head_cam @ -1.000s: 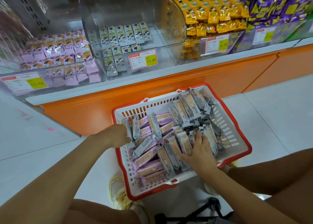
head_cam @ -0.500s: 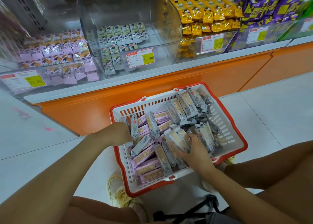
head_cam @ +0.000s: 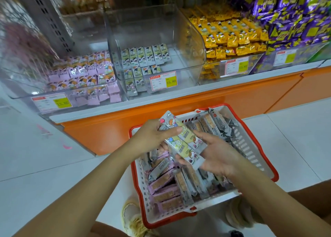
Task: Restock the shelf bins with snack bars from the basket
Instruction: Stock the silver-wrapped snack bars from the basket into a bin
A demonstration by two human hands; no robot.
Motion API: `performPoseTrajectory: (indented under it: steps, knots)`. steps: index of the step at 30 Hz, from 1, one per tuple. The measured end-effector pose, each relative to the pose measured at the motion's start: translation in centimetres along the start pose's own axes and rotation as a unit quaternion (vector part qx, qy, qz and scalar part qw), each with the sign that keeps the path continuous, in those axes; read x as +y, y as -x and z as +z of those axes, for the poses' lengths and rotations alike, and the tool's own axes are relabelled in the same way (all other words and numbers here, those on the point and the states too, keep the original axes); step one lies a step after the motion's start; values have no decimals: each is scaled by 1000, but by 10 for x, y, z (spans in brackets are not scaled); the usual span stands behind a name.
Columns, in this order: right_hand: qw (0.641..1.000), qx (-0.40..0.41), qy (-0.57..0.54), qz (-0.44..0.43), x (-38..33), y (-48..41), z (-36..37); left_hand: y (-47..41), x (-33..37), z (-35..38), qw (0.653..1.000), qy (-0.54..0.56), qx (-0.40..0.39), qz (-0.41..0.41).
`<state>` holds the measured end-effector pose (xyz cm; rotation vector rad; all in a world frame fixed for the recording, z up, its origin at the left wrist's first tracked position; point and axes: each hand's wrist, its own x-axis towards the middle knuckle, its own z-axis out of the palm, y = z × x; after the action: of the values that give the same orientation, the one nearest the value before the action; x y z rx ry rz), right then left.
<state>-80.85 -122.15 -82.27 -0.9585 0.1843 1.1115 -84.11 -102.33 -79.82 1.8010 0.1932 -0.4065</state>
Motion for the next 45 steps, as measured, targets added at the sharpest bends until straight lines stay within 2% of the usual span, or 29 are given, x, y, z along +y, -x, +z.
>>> performPoseTrajectory:
  steps: [1, 2, 3, 5, 6, 7, 9, 11, 12, 15, 18, 22, 25, 27, 29, 32, 36, 40, 43, 45]
  knots:
    - [995, 39, 84, -50, -6, 0, 4, 0, 4, -3, 999, 23, 27, -2]
    - [969, 76, 207, -115, -12, 1, 10, 0, 7, -7, 998, 44, 49, -2]
    - [915, 103, 347, -178, -19, 5, 17, -1, 11, -11, 996, 64, 68, -3]
    - [753, 109, 587, -276, -31, 9, 33, -3, 21, -18, 990, 100, 98, -4]
    - [673, 96, 664, -311, -36, 7, 39, -4, 25, -22, 987, 115, 115, -4]
    - [606, 90, 710, -347, -41, 2, 45, -5, 31, -26, 983, 131, 126, 0]
    - [509, 107, 746, -416, -51, -10, 55, -6, 40, -33, 979, 152, 132, 18]
    - [463, 133, 759, -438, -66, -18, 69, -7, 50, -42, 975, 146, 160, 42]
    - [458, 142, 761, -437, -76, -20, 78, -9, 55, -46, 972, 133, 187, 60]
    - [489, 185, 755, -396, -116, -26, 105, -10, 66, -60, 942, 23, 316, 115]
    - [507, 257, 768, -295, -163, -50, 125, -9, 71, -69, 896, -140, 401, 128]
    - [506, 270, 810, -120, -205, -96, 133, -14, 67, -67, 881, -295, 364, 63]
    - [528, 250, 810, -57, -210, -127, 126, -15, 64, -65, 868, -351, 345, 59]
    - [524, 252, 813, -32, -205, -140, 120, -15, 63, -67, 862, -371, 340, 62]
    - [509, 273, 816, -28, -200, -150, 112, -14, 62, -69, 860, -380, 334, 63]
    - [520, 304, 797, -33, -193, -156, 106, -14, 60, -69, 860, -380, 333, 71]
    - [553, 258, 791, -30, -193, -153, 105, -15, 58, -69, 855, -385, 336, 87]
    - [536, 217, 815, -47, -192, -138, 108, -16, 54, -69, 858, -377, 335, 99]
    - [548, 217, 803, -85, -190, -124, 104, -12, 52, -64, 863, -339, 344, 146]
    - [551, 239, 785, -151, -186, -113, 100, -7, 49, -55, 863, -311, 345, 198]
